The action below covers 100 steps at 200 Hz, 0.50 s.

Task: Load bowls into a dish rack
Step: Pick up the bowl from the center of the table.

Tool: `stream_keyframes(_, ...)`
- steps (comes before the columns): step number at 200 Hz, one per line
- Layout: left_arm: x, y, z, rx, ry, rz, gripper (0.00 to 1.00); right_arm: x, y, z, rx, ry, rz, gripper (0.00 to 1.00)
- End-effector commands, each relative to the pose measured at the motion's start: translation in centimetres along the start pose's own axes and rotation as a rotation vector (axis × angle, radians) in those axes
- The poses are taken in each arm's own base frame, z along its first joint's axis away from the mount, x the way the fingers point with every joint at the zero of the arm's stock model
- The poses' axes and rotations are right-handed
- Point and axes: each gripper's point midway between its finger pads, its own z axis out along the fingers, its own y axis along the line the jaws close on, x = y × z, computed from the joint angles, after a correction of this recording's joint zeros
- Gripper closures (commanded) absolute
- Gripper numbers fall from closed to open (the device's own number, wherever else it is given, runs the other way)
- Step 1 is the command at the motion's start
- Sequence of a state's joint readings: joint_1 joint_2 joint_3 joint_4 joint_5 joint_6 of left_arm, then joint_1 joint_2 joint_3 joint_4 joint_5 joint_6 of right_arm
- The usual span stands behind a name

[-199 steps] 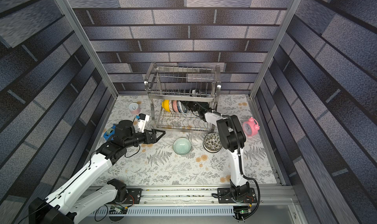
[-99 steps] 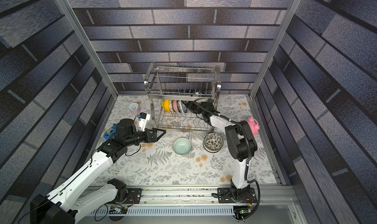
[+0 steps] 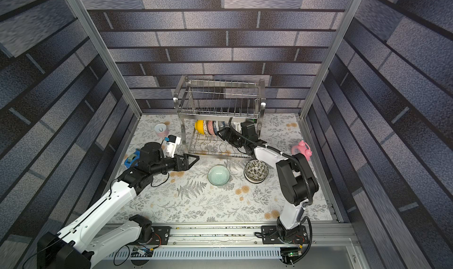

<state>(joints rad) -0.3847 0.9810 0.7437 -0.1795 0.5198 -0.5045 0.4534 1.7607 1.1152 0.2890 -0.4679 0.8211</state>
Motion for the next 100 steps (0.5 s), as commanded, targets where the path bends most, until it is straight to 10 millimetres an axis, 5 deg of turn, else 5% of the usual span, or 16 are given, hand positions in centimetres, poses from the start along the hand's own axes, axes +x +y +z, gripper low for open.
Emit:
stream_keyframes(1,-0.9,-0.3,0.0,0.006,-0.018,0.032,0.00,1.1,1.3,-0.5,-0.029,0.015,-0.043,0.17)
stream_keyframes(100,-0.5,0.3,0.1,-0.006,-0.024,0.018,0.00,6.6,1.2,-2.6,0.054,0.085,-0.173,0.10)
